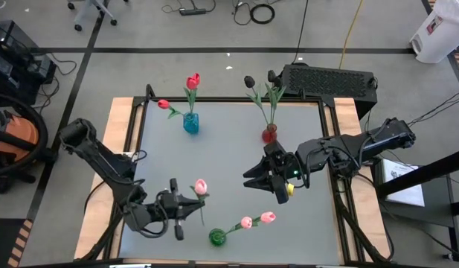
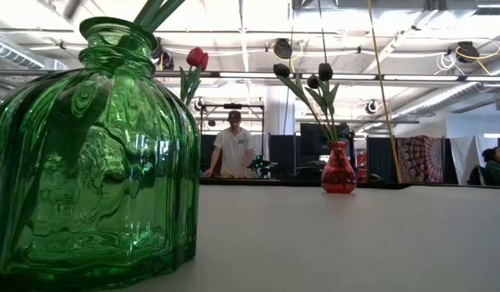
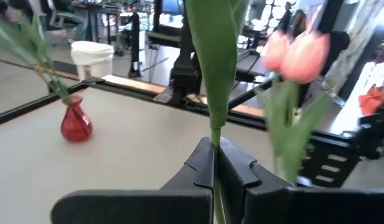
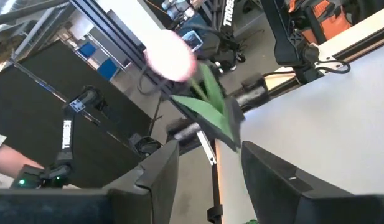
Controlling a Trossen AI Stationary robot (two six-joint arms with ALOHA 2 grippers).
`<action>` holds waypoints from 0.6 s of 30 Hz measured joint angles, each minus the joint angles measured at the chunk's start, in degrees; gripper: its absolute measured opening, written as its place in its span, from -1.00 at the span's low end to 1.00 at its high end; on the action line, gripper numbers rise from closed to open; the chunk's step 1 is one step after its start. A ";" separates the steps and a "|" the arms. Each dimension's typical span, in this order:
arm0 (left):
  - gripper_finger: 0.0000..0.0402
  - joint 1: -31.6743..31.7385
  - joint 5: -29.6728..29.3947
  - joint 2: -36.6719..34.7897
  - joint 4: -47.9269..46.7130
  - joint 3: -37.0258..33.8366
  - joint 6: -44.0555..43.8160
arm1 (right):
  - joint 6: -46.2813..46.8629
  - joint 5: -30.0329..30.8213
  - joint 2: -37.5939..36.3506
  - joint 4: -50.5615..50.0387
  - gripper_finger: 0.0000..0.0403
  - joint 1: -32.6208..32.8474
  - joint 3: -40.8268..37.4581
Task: Sort flowers into vase by color
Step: Put the pink tulip into the green vase
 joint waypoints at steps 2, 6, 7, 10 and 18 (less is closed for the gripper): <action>-0.97 0.67 0.02 1.53 0.92 -0.42 -0.23 | 0.00 -0.02 0.00 -0.01 -0.17 0.00 0.00; -0.97 2.11 2.49 5.72 8.40 -0.40 0.19 | 0.00 -0.02 0.02 0.00 -0.17 0.00 0.00; -0.97 2.35 3.04 6.71 10.41 -0.40 0.91 | 0.00 -0.02 0.02 -0.01 -0.17 0.00 0.00; -0.97 2.66 3.43 8.87 16.49 -0.40 3.01 | 0.00 -0.02 0.02 0.00 -0.17 0.00 0.00; -0.97 2.75 3.49 9.96 18.05 -0.33 2.78 | 0.00 -0.02 0.04 0.00 -0.17 0.00 0.00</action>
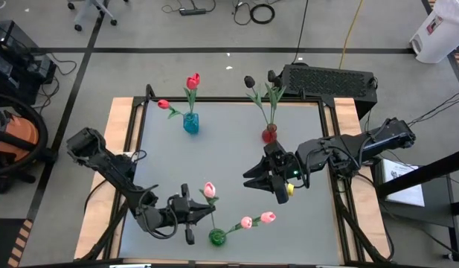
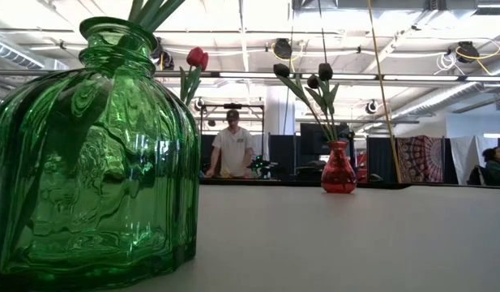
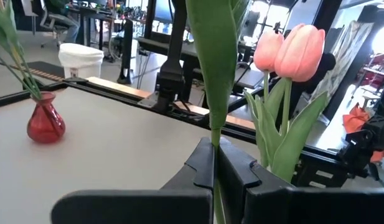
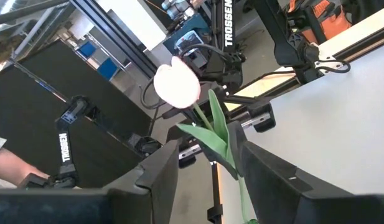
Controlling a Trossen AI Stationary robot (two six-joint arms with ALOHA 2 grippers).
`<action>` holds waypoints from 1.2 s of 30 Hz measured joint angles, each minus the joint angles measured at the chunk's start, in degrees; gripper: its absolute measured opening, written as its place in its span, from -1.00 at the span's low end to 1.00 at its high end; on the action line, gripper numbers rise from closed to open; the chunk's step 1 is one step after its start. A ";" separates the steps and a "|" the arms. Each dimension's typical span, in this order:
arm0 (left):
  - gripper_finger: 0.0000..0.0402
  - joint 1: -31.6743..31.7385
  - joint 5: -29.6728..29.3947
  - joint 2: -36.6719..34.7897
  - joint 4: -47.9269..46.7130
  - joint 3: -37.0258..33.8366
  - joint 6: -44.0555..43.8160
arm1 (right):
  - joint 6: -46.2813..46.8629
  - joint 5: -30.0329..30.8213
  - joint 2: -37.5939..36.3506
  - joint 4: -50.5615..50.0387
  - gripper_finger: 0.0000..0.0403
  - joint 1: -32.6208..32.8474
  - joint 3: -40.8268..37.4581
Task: Sort flowers into vase by color
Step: Put the pink tulip into the green vase
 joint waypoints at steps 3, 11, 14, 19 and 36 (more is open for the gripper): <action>-0.97 -0.29 0.03 0.00 0.43 0.00 -0.03 | 0.00 0.00 0.00 0.00 -0.17 0.00 0.00; -0.97 -0.63 0.77 0.00 1.38 0.00 -0.58 | 0.01 0.01 0.00 0.00 -0.17 0.00 0.00; -0.97 -0.63 1.77 0.00 1.38 0.00 -1.53 | 0.00 0.00 0.00 -0.01 -0.17 0.00 0.00; -0.97 -0.66 1.90 0.00 1.38 0.00 -2.01 | 0.00 0.00 0.00 0.00 -0.17 0.00 0.00; -0.97 0.33 3.22 -0.02 -1.68 0.04 -3.06 | 0.00 0.02 0.00 0.00 -0.17 0.00 0.00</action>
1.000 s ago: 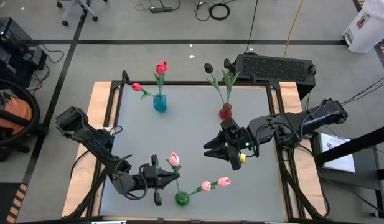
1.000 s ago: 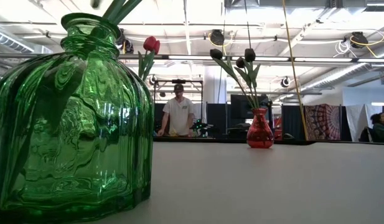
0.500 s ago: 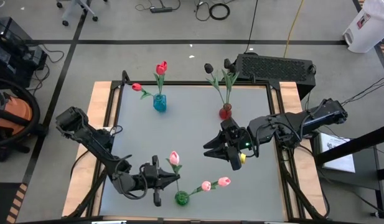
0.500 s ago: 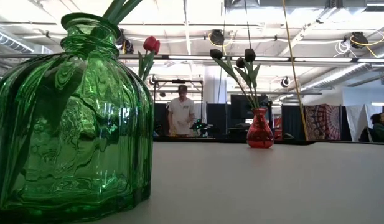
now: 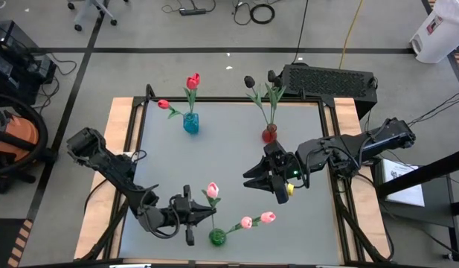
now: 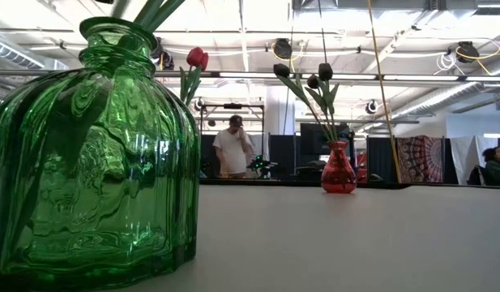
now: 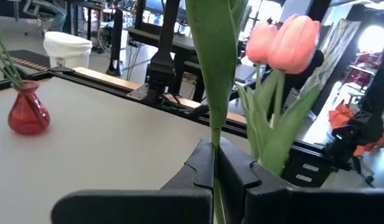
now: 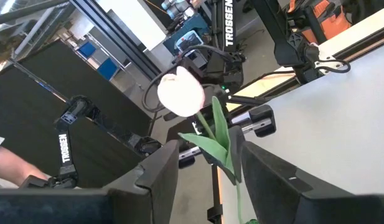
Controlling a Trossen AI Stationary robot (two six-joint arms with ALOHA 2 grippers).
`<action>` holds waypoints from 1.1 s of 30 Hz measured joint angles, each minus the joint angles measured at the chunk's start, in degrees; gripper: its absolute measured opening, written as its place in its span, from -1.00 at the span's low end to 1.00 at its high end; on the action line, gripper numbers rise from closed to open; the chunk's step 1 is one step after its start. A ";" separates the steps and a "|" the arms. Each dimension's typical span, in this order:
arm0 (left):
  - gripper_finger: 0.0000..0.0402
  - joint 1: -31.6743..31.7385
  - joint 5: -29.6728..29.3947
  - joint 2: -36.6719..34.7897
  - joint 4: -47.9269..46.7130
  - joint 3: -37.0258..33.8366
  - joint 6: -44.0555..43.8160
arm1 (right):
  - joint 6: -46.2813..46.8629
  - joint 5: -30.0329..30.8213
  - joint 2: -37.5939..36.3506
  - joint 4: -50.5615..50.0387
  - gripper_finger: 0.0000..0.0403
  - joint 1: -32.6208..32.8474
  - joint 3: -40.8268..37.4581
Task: Sort flowers into vase by color
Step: Put the pink tulip into the green vase
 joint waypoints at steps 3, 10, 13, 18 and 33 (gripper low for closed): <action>-0.97 -0.09 0.22 0.00 0.03 0.00 -1.00 | 0.01 -0.01 0.00 0.00 -0.17 0.00 0.00; -0.97 -0.01 1.24 0.00 -0.05 0.00 -1.44 | 0.00 -0.02 0.00 0.00 -0.17 0.00 0.00; -0.97 0.57 1.62 0.06 -0.03 0.00 -1.44 | 0.02 -0.02 0.00 0.00 -0.17 0.00 0.00; -0.97 1.65 3.91 1.27 0.07 0.00 -1.91 | 0.01 -0.01 0.00 0.00 -0.17 0.00 0.00; -0.95 1.79 4.54 1.97 -0.39 0.00 -2.88 | 0.00 -0.02 0.00 0.00 -0.17 -0.01 -0.02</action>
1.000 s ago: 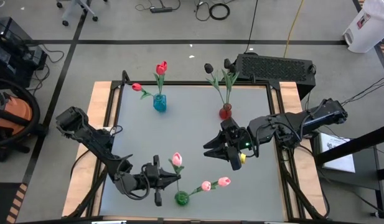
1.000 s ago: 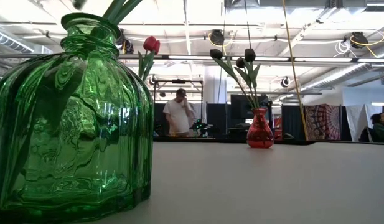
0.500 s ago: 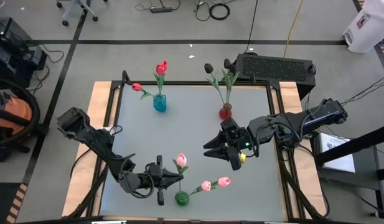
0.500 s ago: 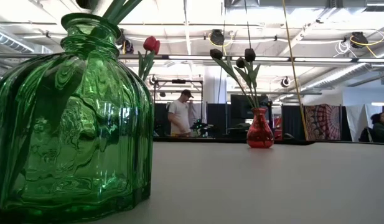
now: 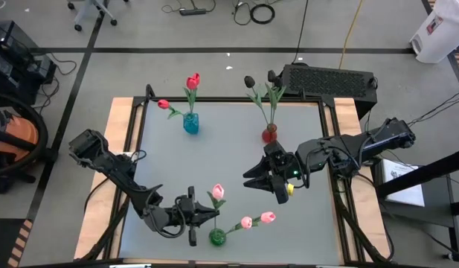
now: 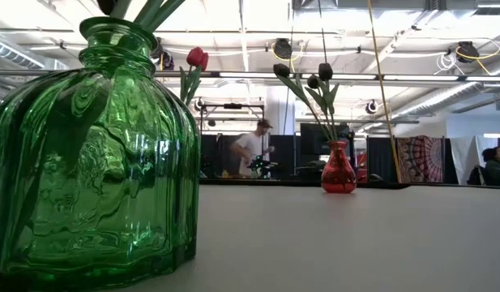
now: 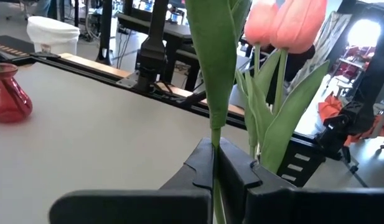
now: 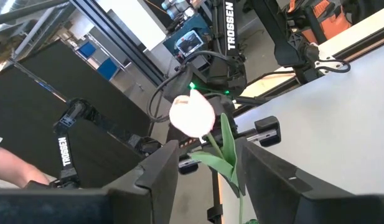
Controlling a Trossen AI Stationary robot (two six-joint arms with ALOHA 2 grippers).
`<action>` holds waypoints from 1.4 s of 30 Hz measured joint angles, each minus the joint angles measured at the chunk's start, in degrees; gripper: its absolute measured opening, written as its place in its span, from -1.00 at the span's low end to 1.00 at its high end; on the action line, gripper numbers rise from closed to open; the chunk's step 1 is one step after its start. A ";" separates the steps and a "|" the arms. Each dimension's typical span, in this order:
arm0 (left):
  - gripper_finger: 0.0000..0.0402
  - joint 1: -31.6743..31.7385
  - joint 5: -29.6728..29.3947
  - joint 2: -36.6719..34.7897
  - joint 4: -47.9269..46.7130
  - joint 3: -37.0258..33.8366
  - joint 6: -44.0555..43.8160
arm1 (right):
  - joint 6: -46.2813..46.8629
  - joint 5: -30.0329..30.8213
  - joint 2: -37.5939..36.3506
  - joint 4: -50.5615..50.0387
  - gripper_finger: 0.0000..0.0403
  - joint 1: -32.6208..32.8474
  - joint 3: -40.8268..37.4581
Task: Sort flowers into vase by color
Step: Put the pink tulip into the green vase
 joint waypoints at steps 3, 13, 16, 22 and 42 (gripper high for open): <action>-0.95 0.00 0.00 0.00 -0.07 0.00 0.57 | -0.01 -0.01 0.00 0.00 -0.17 -0.02 -0.01; -0.94 0.00 0.04 0.00 0.00 0.00 1.42 | 0.01 0.00 0.00 0.00 -0.17 0.01 -0.01; -0.94 0.00 0.04 0.00 0.00 0.00 1.44 | 0.01 0.01 0.00 0.00 -0.17 -0.02 0.00; -0.94 0.17 0.69 0.00 0.09 0.00 1.42 | 0.00 0.02 0.00 0.00 -0.17 -0.02 -0.01; -0.94 1.32 2.71 2.78 2.66 0.00 -1.51 | 0.00 -0.01 0.00 0.00 -0.17 0.00 -0.01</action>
